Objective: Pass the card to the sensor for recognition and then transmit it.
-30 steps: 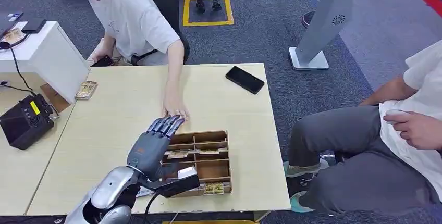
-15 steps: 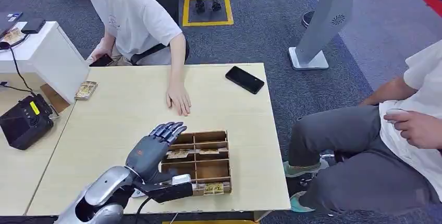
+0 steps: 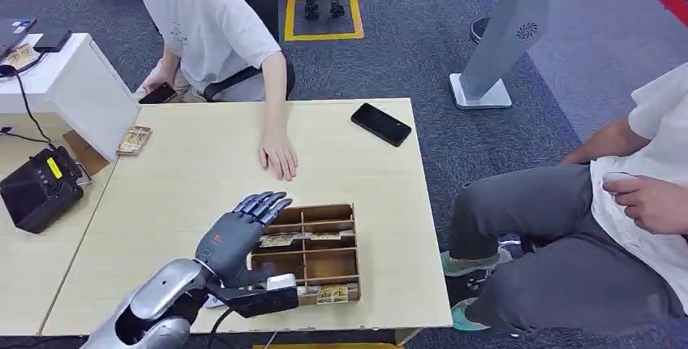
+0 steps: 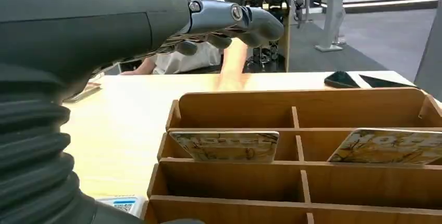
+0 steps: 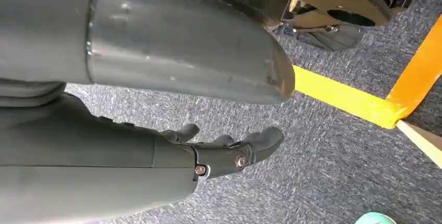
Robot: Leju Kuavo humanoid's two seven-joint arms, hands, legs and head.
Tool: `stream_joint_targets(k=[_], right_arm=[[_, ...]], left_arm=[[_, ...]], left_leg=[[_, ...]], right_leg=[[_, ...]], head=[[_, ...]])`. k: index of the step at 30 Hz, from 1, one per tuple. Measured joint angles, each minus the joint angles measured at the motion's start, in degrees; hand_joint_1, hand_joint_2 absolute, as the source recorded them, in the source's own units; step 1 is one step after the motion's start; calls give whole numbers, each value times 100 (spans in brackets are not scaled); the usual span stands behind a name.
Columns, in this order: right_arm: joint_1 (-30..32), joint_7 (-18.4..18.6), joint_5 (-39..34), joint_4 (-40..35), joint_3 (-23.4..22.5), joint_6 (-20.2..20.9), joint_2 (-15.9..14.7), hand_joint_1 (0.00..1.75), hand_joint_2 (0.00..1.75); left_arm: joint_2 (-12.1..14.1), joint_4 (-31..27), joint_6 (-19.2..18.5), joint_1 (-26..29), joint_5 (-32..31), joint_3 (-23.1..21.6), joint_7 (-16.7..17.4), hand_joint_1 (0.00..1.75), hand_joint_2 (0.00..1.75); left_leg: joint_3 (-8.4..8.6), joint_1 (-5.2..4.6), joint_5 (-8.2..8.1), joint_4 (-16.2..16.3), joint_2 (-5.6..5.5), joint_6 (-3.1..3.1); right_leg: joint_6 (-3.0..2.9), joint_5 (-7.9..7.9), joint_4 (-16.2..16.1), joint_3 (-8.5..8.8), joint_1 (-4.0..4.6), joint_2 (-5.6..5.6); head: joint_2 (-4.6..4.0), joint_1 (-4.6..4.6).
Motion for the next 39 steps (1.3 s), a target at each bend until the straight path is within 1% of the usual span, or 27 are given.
stream_joint_targets(k=[2,3,4,6,7,17,32,35,39], right_arm=[[-6,0,-17,13,15,-11,-7,0,0],[-8,0,-31,22,22,-22,-9,0,0],[-8,0,-39,26,30,-28,-11,0,0],[-9,0,-72,39,48,-52,-13,0,0],[-12,0,-79,46,52,-61,-17,0,0],[-71,-2,-142,151,153,-109,-68,0,0],[-103,-39,-280,249,280,-203,-138,0,0],[-103,-39,-315,249,308,-203,-144,0,0],[-122,-44,-328,275,337,-201,-171,0,0]], left_arm=[[0,0,11,0,-59,-5,33,0,175],[0,0,15,0,-96,-9,57,3,175],[0,0,15,0,-114,-15,68,169,175],[0,0,15,-3,-153,-18,70,171,175],[2,0,15,-5,-155,-20,70,175,175],[131,0,0,-11,11,-37,-39,175,175],[197,0,-2,-58,111,-50,-129,175,175],[230,0,-35,-56,337,-48,-254,175,175],[444,0,-147,-117,866,-48,-551,175,175]], left_leg=[[0,0,0,0,0,0],[0,0,0,0,0,0],[0,0,0,0,0,0],[0,0,0,0,0,0],[0,0,0,0,0,0],[0,0,0,0,0,0],[0,0,0,0,0,0],[0,0,0,0,0,0],[0,1,0,0,0,0]], right_leg=[[0,0,0,0,0,0],[0,0,0,0,0,0],[0,0,0,0,0,0],[0,0,0,0,0,0],[0,0,0,0,0,0],[0,0,0,0,0,0],[0,0,0,1,0,-1],[0,0,0,2,0,-1],[0,0,1,2,0,0]], head=[[0,0],[0,0],[0,0],[0,0],[0,0],[0,0],[0,0],[0,0],[0,0]])
